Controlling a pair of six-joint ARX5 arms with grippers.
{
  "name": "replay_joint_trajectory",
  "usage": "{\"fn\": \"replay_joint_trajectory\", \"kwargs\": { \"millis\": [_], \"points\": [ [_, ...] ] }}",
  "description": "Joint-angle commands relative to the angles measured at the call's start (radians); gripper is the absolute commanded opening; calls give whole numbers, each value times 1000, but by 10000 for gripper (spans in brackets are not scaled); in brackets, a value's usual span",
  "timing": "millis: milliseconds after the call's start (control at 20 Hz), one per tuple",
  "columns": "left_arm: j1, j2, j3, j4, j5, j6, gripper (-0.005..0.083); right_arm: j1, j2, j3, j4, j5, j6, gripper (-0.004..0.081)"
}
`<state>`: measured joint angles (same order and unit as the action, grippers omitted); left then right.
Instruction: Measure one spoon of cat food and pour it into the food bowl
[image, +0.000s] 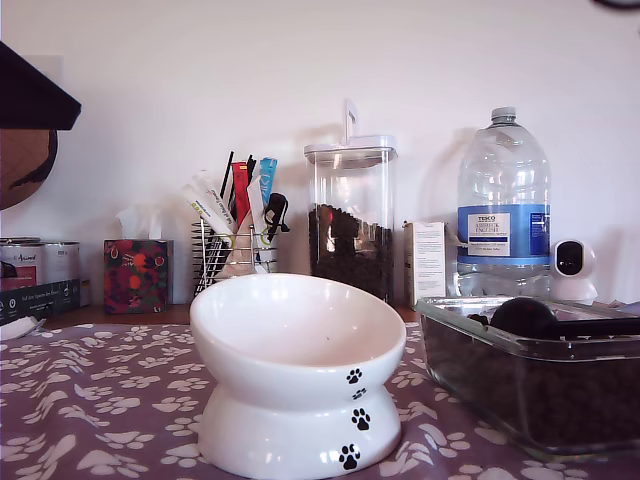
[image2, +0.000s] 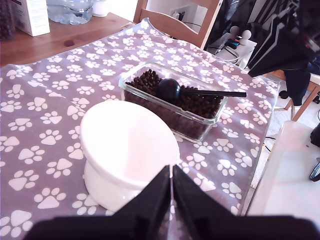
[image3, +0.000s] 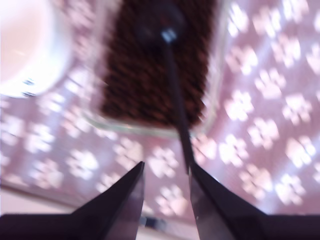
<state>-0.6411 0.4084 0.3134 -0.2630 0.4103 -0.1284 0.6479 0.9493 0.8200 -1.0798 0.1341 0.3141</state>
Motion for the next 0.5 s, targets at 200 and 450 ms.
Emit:
{"fn": "replay_joint_trajectory", "kwargs": {
  "millis": [200, 450],
  "points": [
    [-3, 4, -2, 10, 0, -3, -19, -42, 160, -21, 0, -4, -63, 253],
    [-3, 4, -2, 10, 0, -3, -19, -62, 245, -21, 9, 8, -122, 253]
  ]
}}
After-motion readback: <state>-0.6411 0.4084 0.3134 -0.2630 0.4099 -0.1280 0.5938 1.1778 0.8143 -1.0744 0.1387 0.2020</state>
